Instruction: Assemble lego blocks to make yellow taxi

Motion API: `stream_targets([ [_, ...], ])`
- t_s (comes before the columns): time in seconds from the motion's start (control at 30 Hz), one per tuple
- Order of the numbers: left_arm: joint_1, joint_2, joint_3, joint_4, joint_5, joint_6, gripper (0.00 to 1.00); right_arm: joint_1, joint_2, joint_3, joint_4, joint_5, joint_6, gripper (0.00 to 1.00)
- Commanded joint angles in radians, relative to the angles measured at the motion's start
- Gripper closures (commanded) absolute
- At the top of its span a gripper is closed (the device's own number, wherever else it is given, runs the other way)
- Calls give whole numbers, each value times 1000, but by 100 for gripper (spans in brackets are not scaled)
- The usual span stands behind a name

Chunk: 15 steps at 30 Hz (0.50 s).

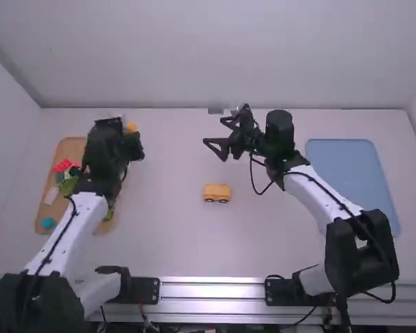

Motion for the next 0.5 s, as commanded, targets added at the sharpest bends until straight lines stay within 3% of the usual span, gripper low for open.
stream_targets([
  [0.0,-86,-37,-49,8,57,191,93,-18,41,28,12,-66,69,1],
  [0.2,-235,-44,-97,56,188,278,95,-40,154,28,145,-283,191,1],
  [0.47,-332,-33,-120,109,193,338,97,-4,220,27,180,-319,243,3],
])
